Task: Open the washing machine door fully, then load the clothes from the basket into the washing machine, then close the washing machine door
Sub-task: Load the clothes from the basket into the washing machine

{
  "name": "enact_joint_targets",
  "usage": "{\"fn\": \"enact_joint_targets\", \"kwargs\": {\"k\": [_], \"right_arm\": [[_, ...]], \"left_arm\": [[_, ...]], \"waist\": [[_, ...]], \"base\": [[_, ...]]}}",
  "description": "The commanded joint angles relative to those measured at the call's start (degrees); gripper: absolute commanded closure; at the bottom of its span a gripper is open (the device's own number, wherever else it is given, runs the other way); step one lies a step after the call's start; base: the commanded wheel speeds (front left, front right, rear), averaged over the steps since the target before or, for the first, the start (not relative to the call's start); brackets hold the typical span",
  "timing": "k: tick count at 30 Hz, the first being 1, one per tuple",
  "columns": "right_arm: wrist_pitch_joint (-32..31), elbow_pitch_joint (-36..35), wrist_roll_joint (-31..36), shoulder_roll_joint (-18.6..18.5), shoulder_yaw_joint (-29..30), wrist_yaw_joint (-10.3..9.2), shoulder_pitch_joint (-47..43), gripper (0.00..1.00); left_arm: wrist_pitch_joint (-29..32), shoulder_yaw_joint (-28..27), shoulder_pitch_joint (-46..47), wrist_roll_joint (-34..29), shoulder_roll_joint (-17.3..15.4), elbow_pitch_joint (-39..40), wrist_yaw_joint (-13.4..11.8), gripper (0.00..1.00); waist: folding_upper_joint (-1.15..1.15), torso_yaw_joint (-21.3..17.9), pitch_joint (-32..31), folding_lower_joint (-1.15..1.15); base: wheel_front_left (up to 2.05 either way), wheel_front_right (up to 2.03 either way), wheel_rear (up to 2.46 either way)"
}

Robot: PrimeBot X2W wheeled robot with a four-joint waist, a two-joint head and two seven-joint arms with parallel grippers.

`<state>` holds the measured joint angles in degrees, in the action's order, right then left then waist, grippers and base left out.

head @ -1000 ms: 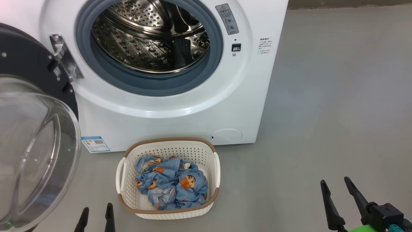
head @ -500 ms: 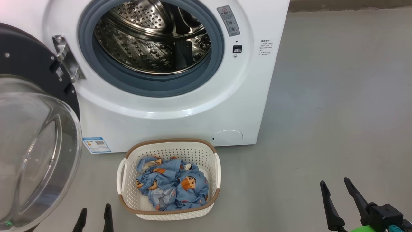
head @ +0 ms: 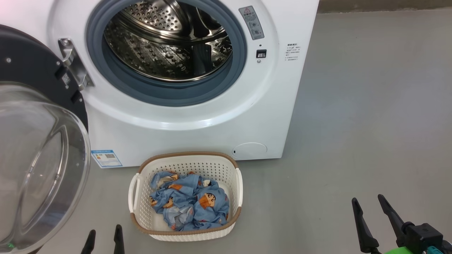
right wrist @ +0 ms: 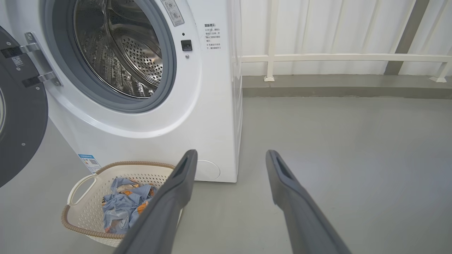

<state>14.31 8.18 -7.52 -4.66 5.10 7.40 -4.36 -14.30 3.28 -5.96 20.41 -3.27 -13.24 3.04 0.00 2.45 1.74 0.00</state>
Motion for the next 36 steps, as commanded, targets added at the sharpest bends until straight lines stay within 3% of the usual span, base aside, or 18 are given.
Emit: {"fn": "enact_joint_targets", "kwargs": {"k": [1,17,36], "right_arm": [[0.69,-1.17,0.17,-0.84,-1.00,0.09,1.08,0.00],[0.69,-1.12,0.03,-0.71,-0.77,0.09,1.03,0.00],[0.69,-1.18,0.20,-0.54,-0.85,0.09,1.79,0.00]], "left_arm": [[-0.70,-1.98,0.75,0.16,-0.14,0.88,-0.24,0.00],[-0.70,-1.61,0.87,-1.93,-0.11,1.58,0.23,0.00],[-0.70,-1.08,0.72,-1.33,0.20,2.12,0.90,0.00]], "waist": [[0.00,0.05,0.00,0.00],[0.00,0.67,0.33,0.00],[0.00,1.02,1.56,0.00]], "base": [[0.65,-0.77,0.12],[1.34,-1.41,0.07],[0.11,-0.11,0.00]]}}
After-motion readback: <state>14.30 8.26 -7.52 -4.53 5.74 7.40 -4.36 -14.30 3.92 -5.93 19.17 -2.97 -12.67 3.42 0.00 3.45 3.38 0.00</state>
